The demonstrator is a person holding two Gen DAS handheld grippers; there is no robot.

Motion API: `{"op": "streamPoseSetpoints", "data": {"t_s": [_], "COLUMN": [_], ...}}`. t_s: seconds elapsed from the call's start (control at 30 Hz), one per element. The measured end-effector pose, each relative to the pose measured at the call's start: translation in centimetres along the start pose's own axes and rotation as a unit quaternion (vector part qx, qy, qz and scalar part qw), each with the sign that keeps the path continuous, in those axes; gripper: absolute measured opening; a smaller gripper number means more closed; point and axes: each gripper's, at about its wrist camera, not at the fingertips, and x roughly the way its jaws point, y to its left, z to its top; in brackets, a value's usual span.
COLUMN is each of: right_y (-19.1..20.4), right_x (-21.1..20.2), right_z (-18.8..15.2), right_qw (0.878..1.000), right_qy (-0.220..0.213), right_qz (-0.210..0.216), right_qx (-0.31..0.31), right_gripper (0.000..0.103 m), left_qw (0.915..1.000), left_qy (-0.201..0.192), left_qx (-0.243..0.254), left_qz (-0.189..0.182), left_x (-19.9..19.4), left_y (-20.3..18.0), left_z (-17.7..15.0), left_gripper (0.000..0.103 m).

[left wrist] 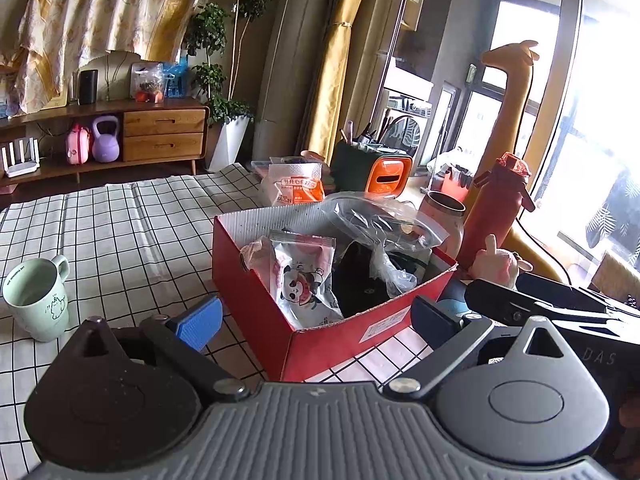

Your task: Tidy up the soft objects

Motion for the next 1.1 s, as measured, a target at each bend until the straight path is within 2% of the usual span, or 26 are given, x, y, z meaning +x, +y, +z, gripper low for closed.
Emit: {"op": "streamPoseSetpoints", "data": {"t_s": [1.1], "right_y": [0.08], "right_x": [0.25], "right_z": [-0.5], "right_qw": [1.0], "right_qy": [0.013], "right_qz": [0.007], "right_qx": [-0.005], "right_gripper": [0.103], "left_qw": [0.9998], "left_qy": [0.002], "left_qx": [0.004], "left_qz": [0.019], "left_x": [-0.3], "left_y": [0.02], "left_z": [-0.73], "left_gripper": [0.101]}}
